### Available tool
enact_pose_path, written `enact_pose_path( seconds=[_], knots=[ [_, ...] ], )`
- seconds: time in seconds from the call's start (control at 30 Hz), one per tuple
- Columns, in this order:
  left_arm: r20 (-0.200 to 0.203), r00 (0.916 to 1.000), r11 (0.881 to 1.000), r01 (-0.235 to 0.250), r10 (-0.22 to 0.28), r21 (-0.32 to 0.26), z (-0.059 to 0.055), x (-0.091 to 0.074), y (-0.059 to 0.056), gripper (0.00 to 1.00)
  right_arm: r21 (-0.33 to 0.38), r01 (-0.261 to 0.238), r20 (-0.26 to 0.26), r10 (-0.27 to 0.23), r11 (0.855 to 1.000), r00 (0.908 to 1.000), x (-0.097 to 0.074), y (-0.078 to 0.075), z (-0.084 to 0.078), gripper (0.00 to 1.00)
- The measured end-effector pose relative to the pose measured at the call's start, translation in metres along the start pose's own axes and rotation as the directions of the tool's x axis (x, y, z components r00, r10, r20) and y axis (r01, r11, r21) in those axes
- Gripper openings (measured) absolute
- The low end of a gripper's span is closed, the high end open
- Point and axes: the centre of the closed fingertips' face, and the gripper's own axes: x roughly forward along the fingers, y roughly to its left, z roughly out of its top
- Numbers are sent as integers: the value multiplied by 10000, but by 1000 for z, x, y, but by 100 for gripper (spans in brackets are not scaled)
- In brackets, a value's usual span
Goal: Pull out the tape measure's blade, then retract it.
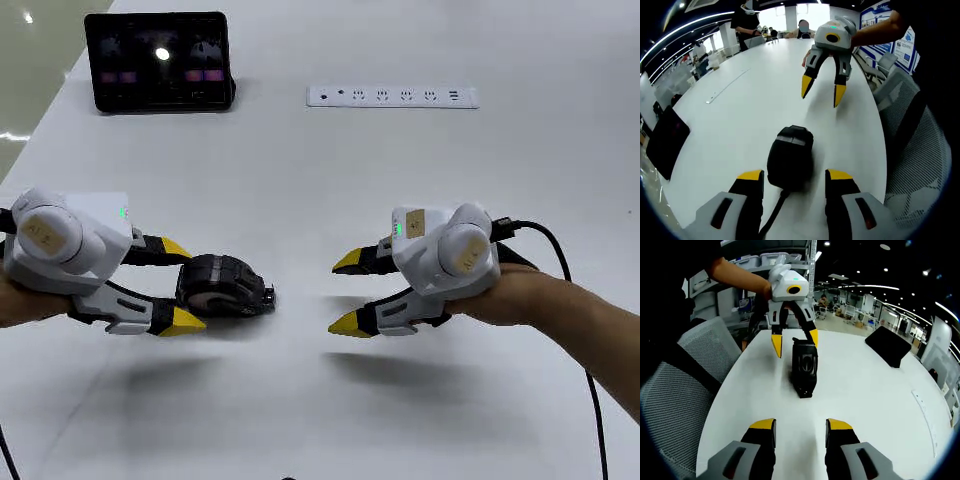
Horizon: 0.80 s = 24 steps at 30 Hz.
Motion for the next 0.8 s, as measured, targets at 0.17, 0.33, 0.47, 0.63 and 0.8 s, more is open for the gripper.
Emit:
enact_pose_path(
  seconds=[0.17,0.33,0.47,0.63,0.8],
  knots=[
    [-133,9998,9998,121,-119,174,0,2,2,42,-67,-146,-57,146,9999,9999,9,-2,2,34],
    [-225,9995,9993,246,-240,293,-1,4,2,39,-104,-220,-122,219,9997,9997,17,-5,5,32],
    [-299,9990,9986,332,-320,403,-1,6,2,37,-99,-231,-136,230,9997,9996,24,-9,8,30],
    [-406,9983,9977,444,-423,508,-3,8,3,34,-164,-248,-100,246,9996,9996,33,-13,14,27],
    [-491,9975,9969,540,-513,572,-4,8,5,31,-92,-362,-145,361,9993,9992,42,-15,17,25]
  ],
)
